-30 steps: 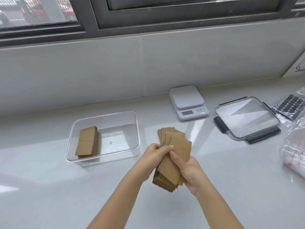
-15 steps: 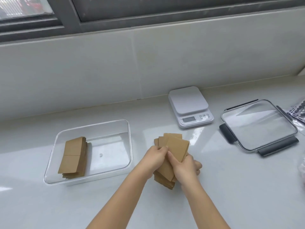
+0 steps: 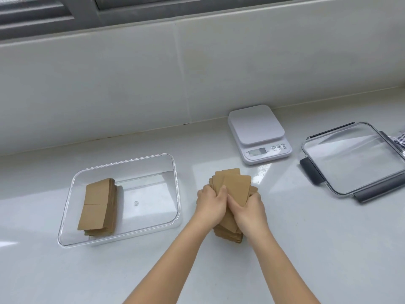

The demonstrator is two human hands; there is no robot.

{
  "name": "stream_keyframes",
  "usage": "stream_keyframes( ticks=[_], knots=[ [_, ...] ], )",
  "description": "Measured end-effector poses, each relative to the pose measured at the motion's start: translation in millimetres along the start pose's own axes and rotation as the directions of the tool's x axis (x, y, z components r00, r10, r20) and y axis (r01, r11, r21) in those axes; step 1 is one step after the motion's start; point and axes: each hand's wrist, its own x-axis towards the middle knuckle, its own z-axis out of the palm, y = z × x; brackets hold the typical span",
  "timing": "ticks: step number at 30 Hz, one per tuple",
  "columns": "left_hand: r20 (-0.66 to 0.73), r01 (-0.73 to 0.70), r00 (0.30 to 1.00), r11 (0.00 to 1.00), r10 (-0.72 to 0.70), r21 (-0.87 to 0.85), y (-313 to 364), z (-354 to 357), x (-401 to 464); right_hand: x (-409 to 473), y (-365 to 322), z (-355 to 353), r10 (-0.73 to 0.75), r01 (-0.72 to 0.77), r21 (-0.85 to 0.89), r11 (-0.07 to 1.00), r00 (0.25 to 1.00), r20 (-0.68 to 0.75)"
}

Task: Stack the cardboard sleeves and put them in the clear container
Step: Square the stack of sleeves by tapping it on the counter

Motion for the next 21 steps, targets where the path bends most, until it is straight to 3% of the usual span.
stream_keyframes(
  ticks=[7,11,16,21],
  knots=[
    [0.038,0.065,0.997,0.996,-0.063,-0.058,-7,0,3,-7,-8,-8,0.002,-0.002,0.125,0.992,1.0,0.003],
    [-0.006,0.105,0.994,0.991,-0.106,-0.087,-14,0,-6,-17,-6,0,0.047,-0.052,0.14,0.989,0.998,0.039],
    [0.045,0.125,0.992,0.988,-0.121,-0.091,-20,-5,-22,-31,5,2,0.134,-0.155,0.131,0.979,0.979,0.154],
    [0.118,0.102,0.989,0.987,-0.087,-0.122,-35,-10,-46,-52,19,-1,0.101,-0.131,0.103,0.986,0.961,0.258]
  ],
)
